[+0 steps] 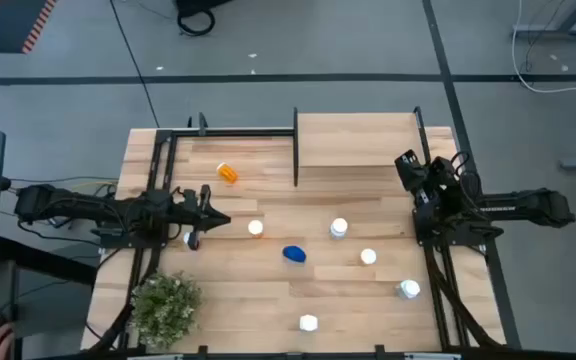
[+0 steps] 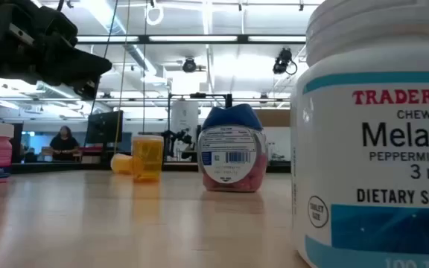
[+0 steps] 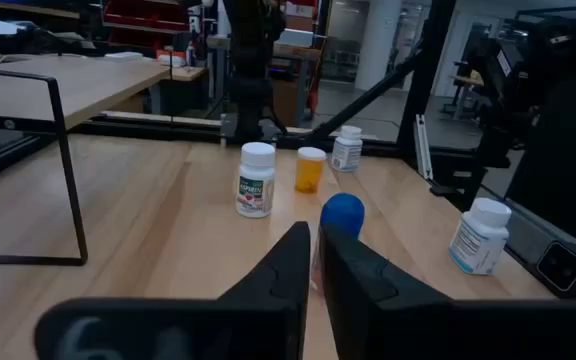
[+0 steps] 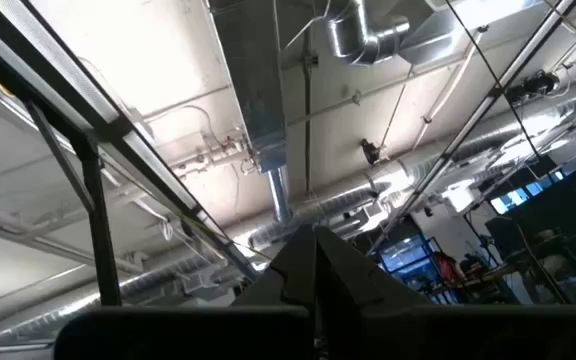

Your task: Pick and place medicine bottles onto shelf by color

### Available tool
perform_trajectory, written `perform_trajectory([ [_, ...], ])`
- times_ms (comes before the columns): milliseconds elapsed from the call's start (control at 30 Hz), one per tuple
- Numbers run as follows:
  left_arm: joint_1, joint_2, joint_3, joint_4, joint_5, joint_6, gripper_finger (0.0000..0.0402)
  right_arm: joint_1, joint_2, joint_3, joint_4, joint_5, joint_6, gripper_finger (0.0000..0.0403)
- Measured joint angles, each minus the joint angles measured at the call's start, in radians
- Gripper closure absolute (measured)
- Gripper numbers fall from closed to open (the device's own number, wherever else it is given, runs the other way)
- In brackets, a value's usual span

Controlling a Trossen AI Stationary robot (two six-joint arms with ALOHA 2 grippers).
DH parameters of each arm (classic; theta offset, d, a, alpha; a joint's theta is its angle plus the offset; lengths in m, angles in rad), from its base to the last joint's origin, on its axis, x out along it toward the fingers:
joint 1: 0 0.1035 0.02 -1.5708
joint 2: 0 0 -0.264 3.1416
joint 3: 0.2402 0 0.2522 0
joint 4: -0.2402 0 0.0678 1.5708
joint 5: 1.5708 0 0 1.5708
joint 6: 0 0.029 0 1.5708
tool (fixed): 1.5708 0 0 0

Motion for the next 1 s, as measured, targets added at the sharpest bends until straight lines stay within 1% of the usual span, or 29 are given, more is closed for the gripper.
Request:
perform_trajectory([
  [333,0.0,0.0,0.0,0.0,0.0,0.0,0.0376,0.0,0.0,0.0,0.0,0.0,0.0,0.0395],
  [667,0.0,0.0,0.0,0.0,0.0,0.0,0.0366,0.0,0.0,0.0,0.0,0.0,0.0,0.0395],
  [1000,0.0,0.0,0.0,0.0,0.0,0.0,0.0373,0.0,0.0,0.0,0.0,0.0,0.0,0.0395],
])
